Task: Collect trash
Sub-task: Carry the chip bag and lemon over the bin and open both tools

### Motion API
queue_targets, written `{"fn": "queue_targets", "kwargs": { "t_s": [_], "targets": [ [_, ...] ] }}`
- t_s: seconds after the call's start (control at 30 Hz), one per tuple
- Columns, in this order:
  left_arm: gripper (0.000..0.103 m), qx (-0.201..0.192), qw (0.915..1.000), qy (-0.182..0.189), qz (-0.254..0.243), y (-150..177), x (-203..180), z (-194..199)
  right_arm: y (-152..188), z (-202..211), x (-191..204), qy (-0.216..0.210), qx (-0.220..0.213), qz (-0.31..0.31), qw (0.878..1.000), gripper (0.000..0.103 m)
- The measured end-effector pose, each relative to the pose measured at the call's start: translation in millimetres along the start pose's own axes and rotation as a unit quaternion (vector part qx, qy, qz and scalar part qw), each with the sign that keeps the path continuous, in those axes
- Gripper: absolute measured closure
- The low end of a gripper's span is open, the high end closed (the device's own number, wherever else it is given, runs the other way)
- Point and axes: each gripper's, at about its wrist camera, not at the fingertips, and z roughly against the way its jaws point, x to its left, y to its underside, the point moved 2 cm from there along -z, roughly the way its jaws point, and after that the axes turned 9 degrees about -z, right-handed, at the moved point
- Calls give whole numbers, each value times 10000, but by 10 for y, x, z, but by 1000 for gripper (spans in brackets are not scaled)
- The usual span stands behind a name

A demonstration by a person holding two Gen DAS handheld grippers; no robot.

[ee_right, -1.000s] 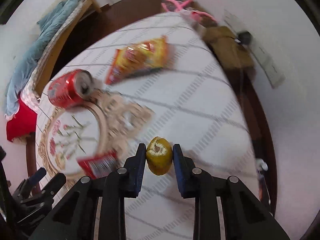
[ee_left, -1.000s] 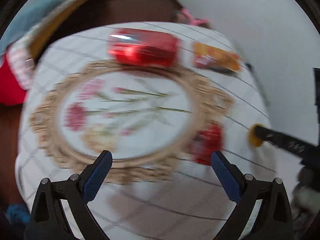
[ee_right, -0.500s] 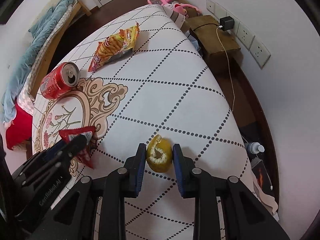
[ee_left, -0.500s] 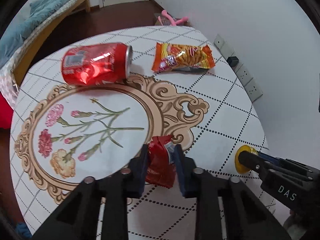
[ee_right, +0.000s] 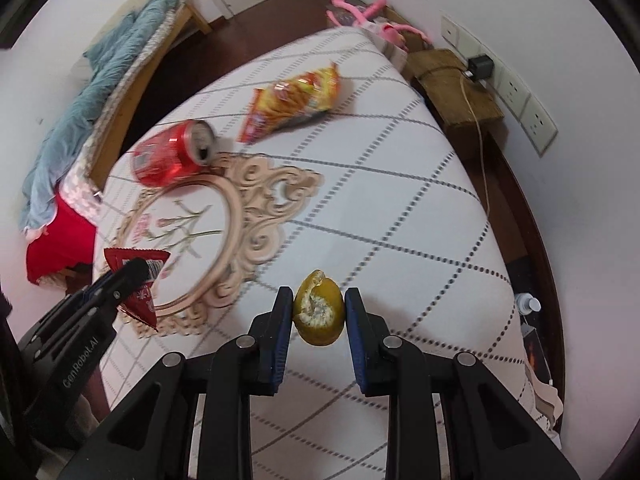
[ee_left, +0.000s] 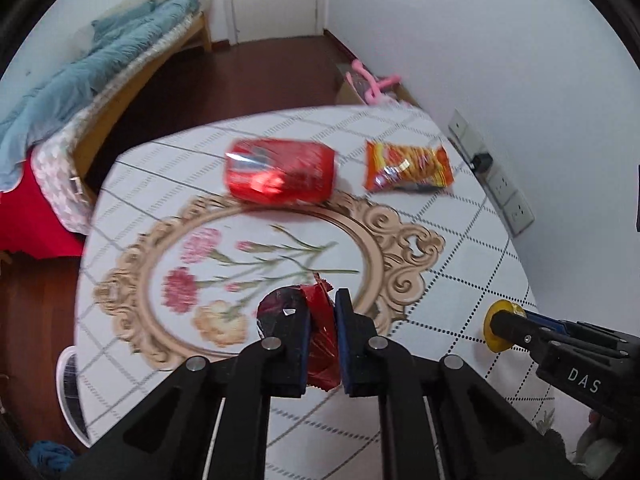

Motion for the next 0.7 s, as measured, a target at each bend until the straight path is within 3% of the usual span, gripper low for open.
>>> {"fn": "queue_targets", "kwargs": {
  "t_s": [0.27,0.5,0.7],
  "targets": [
    [95,-482,9976,-288,401,118,694,749,137,421,617,-441,-189,497,9976,75],
    [95,-838,9895,-842,818,394,1621,1422,406,679,1662,-1026,-226,1192,9873,75],
    [95,-868,9766,-1442,1339,854,2516,1790,871,591,2822,-1539,53,1983,9680,75]
  ]
}}
